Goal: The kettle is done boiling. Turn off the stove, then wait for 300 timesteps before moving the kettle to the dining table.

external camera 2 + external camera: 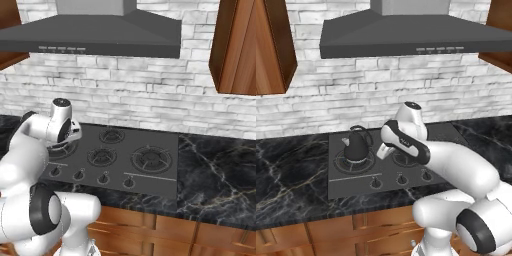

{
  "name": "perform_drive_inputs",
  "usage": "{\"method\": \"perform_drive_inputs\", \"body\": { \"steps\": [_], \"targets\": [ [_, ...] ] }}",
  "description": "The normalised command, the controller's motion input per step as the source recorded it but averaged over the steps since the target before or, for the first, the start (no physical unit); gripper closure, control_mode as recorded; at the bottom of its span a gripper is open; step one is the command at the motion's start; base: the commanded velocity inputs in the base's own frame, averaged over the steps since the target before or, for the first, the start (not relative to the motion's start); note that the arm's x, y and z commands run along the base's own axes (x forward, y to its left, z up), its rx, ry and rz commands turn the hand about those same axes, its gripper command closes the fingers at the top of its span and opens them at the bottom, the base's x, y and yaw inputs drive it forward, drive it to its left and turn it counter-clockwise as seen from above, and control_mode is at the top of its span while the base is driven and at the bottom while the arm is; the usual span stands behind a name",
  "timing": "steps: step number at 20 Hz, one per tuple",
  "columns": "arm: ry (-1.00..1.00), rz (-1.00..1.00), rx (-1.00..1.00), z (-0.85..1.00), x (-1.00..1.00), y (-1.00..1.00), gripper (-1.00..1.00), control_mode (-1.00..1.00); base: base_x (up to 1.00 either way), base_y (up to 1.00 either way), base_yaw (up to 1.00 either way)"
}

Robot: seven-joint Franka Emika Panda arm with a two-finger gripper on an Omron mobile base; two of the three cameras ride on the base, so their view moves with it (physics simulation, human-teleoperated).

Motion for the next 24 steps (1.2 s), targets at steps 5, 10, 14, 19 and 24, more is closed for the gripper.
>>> {"method": "perform_drive_inputs", "body": {
  "steps": [5,10,14,19,24],
  "targets": [
    [-0.03,0.03,0.06,0.08,0.29,0.00,-1.00,-1.00,0.00,0.00,0.00],
    [-0.01,0.04,0.04,0.10,0.30,0.00,-1.00,-1.00,0.00,0.00,0.00],
    [0.00,0.05,0.04,0.11,0.36,0.00,-1.00,-1.00,0.00,0.00,0.00],
    [0.00,0.07,0.04,0.08,0.33,0.00,-1.00,-1.00,0.00,0.00,0.00],
    [0.00,0.08,0.02,0.00,0.29,0.00,-1.00,-1.00,0.00,0.00,0.00]
  ]
}}
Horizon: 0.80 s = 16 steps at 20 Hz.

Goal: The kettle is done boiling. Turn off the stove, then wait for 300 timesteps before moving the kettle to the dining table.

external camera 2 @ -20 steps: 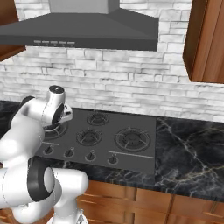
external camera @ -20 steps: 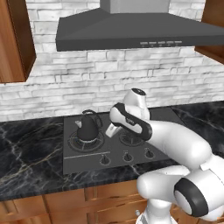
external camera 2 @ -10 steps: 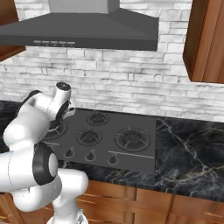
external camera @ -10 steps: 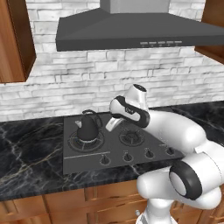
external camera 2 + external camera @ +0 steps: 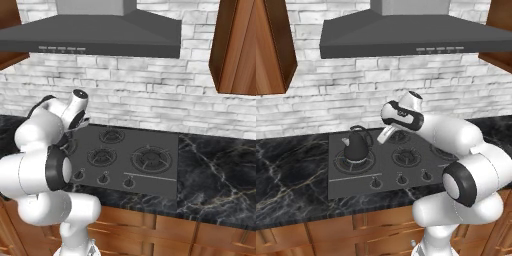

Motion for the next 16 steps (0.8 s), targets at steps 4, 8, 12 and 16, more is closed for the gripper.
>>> {"method": "perform_drive_inputs", "body": {
  "steps": [4,8,12,16],
  "targets": [
    [0.00,0.09,0.02,0.00,0.28,0.00,-1.00,-1.00,0.00,0.00,0.00],
    [0.00,0.06,0.03,0.00,0.27,0.08,-1.00,-1.00,0.00,0.00,0.00],
    [0.00,0.03,0.03,0.00,0.24,0.13,-1.00,-1.00,0.00,0.00,0.00],
    [0.00,0.03,0.01,0.00,0.20,0.12,-1.00,-1.00,0.00,0.00,0.00]
  ]
}}
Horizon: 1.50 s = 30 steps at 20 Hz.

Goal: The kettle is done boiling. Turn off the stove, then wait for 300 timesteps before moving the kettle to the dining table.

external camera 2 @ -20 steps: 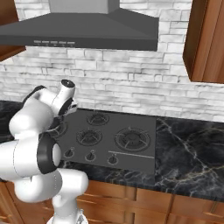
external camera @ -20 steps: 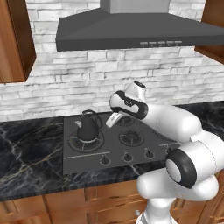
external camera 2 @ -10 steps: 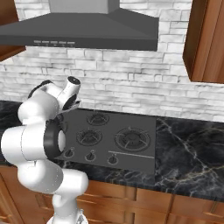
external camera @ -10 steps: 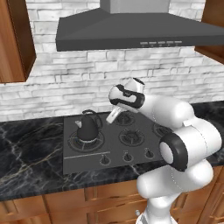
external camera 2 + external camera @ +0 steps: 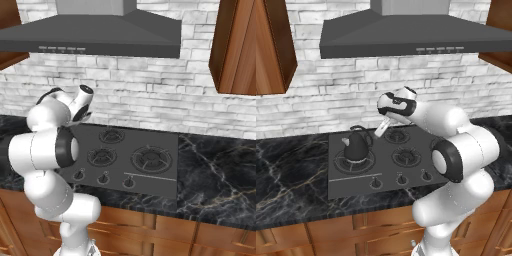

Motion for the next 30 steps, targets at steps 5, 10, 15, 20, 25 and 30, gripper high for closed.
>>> {"method": "perform_drive_inputs", "body": {
  "steps": [5,10,15,20,25,30],
  "targets": [
    [0.00,0.04,0.00,0.00,0.15,0.07,-1.00,-1.00,0.00,0.00,0.00],
    [0.00,0.04,0.00,0.00,0.12,0.08,-1.00,-1.00,0.00,0.00,0.00],
    [0.00,0.05,0.00,0.00,0.05,0.12,-1.00,-1.00,0.00,0.00,0.00],
    [0.00,0.05,0.00,0.00,0.03,0.14,-1.00,-1.00,0.00,0.00,0.00],
    [0.00,0.04,0.00,0.00,0.07,0.11,-1.00,-1.00,0.00,0.00,0.00],
    [0.00,0.04,0.00,0.00,0.10,0.08,-1.00,-1.00,0.00,0.00,0.00]
  ]
}}
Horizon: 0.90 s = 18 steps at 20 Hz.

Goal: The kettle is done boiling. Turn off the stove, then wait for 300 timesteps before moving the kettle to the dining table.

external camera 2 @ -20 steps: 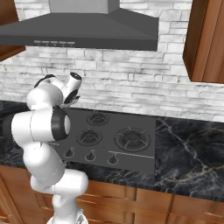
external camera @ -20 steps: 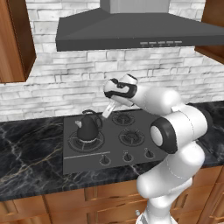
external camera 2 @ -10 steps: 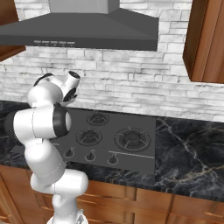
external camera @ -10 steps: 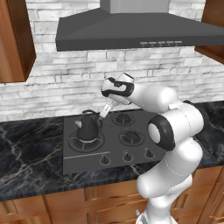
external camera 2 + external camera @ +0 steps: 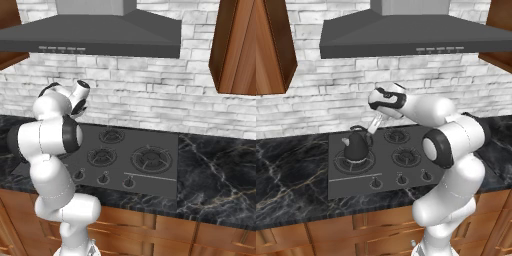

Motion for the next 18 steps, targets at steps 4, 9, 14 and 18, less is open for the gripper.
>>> {"method": "perform_drive_inputs", "body": {
  "steps": [4,9,14,18],
  "targets": [
    [0.00,0.04,0.00,0.00,0.07,0.05,-1.00,-1.00,0.00,0.00,0.00],
    [0.00,0.05,0.00,0.00,0.05,0.04,-1.00,-1.00,0.00,0.00,0.00],
    [0.00,0.05,0.00,-0.03,0.03,0.05,-1.00,-1.00,0.00,0.00,0.00],
    [0.00,0.05,0.00,-0.04,0.07,0.05,-1.00,-1.00,0.00,0.00,0.00]
  ]
}}
